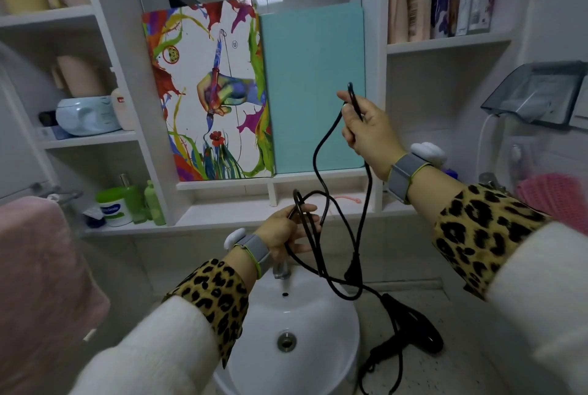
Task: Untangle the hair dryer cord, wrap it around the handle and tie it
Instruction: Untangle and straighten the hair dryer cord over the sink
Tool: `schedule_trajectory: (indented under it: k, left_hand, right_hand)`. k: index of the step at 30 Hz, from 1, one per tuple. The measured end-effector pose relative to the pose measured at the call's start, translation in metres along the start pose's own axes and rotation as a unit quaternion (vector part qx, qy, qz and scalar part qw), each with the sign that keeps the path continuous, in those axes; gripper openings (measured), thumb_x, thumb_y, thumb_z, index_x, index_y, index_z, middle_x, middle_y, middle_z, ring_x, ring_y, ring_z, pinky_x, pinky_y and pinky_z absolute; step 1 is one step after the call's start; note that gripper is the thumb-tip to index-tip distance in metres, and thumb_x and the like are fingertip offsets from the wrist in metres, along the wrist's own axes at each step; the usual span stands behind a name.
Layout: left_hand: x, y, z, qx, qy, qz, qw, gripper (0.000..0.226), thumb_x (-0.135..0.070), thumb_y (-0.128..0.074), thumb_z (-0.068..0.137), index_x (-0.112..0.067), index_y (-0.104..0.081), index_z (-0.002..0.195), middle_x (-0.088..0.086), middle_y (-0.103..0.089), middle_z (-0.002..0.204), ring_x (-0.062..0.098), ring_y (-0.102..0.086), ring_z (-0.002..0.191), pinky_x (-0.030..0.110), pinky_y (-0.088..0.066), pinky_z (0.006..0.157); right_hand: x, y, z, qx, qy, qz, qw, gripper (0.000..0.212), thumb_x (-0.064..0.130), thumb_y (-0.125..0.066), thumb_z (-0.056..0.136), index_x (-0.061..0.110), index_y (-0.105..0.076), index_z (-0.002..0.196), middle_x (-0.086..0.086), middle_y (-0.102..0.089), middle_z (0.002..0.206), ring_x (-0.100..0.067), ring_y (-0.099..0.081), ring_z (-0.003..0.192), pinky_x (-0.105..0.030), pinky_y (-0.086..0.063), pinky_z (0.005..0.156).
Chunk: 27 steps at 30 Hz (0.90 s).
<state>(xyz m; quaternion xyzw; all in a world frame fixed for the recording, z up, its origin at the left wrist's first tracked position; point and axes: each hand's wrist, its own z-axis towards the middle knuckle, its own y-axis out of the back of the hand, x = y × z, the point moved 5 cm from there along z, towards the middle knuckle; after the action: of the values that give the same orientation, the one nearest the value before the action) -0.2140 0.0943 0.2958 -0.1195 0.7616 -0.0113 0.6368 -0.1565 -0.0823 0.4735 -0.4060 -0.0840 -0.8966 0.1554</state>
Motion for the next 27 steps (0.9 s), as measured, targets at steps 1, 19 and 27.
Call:
schedule_trajectory:
  k: [1, 19, 27]
  left_hand:
    - [-0.002, 0.003, -0.001, -0.007, -0.003, -0.008, 1.0, 0.069, 0.024, -0.02, 0.078, -0.015, -0.068, 0.109, 0.01, -0.069, 0.111, 0.026, -0.07, 0.1, 0.05, -0.058, 0.073]
    - [-0.016, 0.05, -0.012, -0.002, -0.053, -0.079, 0.995, 0.052, 0.015, -0.033, 0.086, -0.016, -0.074, 0.083, 0.005, -0.064, 0.081, 0.019, -0.064, 0.07, 0.045, -0.057, 0.071]
    - [-0.02, 0.038, -0.006, -0.046, -0.07, 0.057, 0.995, 0.048, 0.013, -0.019, 0.088, -0.009, -0.061, 0.083, 0.007, -0.059, 0.072, 0.012, -0.042, 0.045, 0.019, -0.032, 0.04]
  right_hand:
    - [-0.002, 0.001, -0.002, 0.002, 0.001, -0.013, 1.0, 0.031, 0.029, -0.044, 0.101, 0.03, -0.054, 0.13, 0.009, -0.042, 0.063, -0.009, -0.043, 0.056, -0.019, -0.038, 0.047]
    - [-0.004, 0.022, -0.021, -0.076, 0.091, -0.091, 0.989, 0.028, 0.027, -0.04, 0.103, 0.02, -0.058, 0.123, 0.005, -0.038, 0.062, -0.01, -0.038, 0.05, -0.021, -0.034, 0.046]
    - [0.009, 0.007, -0.006, -0.041, 0.145, -0.187, 0.971, 0.029, 0.038, -0.04, 0.099, 0.029, -0.058, 0.12, 0.006, -0.043, 0.06, -0.017, -0.043, 0.053, -0.036, -0.039, 0.051]
